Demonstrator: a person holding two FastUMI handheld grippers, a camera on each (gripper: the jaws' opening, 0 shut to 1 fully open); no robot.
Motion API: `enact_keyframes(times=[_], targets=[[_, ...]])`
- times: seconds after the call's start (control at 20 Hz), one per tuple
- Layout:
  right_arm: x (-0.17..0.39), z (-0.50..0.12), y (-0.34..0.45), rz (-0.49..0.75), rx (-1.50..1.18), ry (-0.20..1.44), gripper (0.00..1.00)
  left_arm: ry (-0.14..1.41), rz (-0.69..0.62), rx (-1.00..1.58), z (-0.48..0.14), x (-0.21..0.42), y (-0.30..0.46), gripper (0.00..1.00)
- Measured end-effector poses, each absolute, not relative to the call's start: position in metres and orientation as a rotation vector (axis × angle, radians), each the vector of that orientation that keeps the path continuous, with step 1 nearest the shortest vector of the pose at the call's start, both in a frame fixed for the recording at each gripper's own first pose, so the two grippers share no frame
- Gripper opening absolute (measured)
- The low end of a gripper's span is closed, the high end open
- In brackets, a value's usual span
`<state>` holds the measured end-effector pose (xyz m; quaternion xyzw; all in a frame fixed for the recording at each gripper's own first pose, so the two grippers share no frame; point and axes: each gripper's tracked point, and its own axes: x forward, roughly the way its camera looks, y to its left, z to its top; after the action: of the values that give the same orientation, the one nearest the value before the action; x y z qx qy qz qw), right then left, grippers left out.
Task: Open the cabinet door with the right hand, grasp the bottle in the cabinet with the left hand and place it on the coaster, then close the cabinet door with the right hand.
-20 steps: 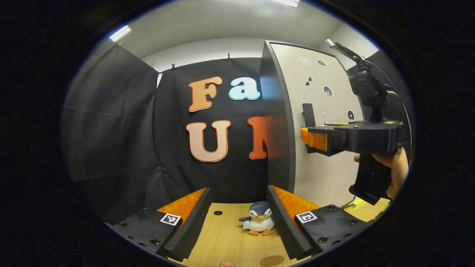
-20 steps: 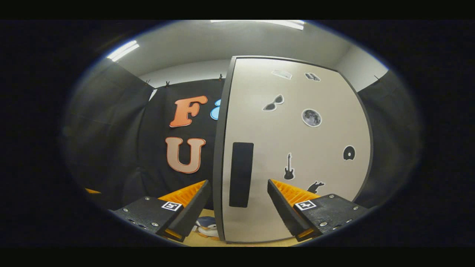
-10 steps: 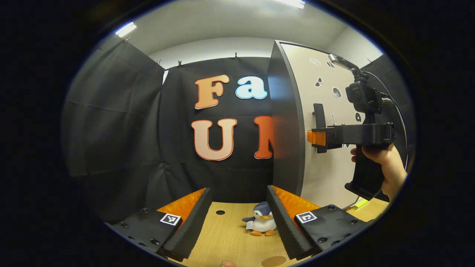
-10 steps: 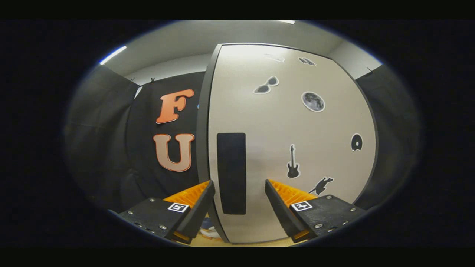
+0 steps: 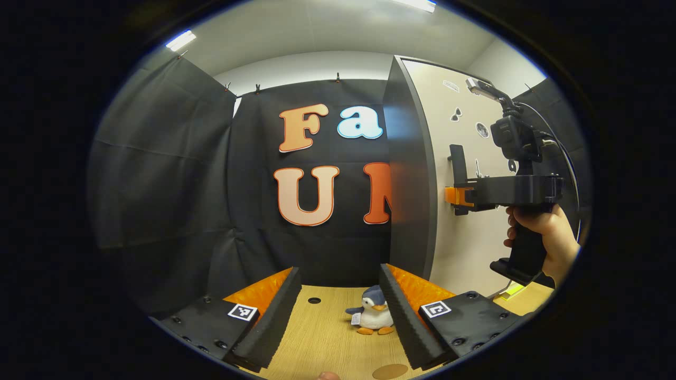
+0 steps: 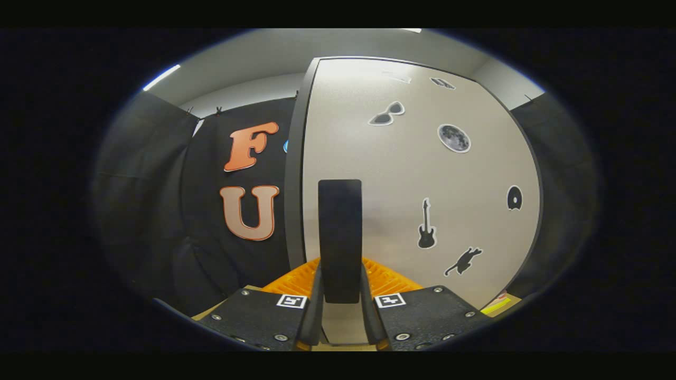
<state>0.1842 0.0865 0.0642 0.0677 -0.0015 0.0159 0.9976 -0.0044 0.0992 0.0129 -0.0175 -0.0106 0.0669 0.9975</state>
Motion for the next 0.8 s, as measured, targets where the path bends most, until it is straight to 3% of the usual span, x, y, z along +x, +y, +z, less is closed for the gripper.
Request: enact_keyframes(times=[0.3, 0.8], targets=[[0.180, 0.067, 0.087, 0.048, 0.150, -0.010, 0.20, -0.006, 0.155, -0.054, 0.007, -0.009, 0.108, 0.97], [0.149, 0.079, 0.086, 0.082, 0.197, -0.027, 0.19, -0.002, 0.162, -0.044, 0.005, 0.000, 0.114, 0.96]])
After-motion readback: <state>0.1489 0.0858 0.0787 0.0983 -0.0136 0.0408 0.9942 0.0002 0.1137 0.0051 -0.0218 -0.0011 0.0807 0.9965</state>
